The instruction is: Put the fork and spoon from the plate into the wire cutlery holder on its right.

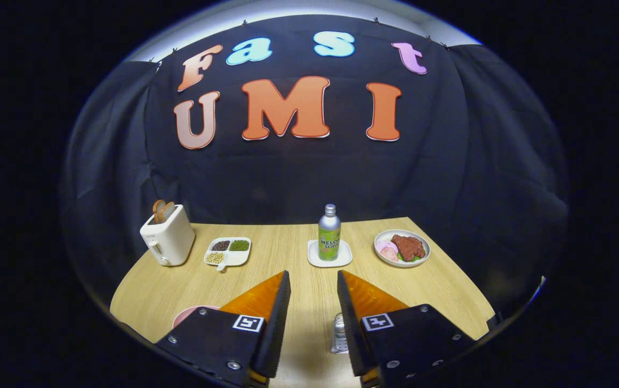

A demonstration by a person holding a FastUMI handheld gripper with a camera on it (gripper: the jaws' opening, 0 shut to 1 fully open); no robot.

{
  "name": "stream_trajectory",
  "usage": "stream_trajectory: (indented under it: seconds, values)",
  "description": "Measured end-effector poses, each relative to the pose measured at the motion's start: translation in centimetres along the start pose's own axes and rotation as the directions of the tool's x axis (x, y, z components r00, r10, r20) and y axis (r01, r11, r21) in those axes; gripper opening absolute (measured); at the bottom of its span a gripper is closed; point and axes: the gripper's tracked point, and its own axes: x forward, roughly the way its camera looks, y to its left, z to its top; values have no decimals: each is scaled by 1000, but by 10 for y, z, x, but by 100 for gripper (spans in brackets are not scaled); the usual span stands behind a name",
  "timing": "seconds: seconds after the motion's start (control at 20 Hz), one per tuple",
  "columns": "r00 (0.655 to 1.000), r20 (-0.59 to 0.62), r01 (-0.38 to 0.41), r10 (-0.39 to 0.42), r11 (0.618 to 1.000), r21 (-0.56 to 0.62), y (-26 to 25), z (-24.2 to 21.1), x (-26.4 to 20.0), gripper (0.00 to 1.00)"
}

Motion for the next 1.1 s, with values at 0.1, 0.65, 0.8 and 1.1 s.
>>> stream_trajectory:
  seconds: [0.1, 0.65, 0.8, 1.1]
  values:
    - [999, 38, -1, 1, 1000, 12, 18, 7, -5, 62]
    - [998, -14, -55, 55, 998, -26, 127, -44, -26, 85]
    - [993, -83, -81, 79, 996, -24, 157, -78, -29, 85]
    - [964, -246, -111, 104, 994, -18, 203, -158, -30, 85]
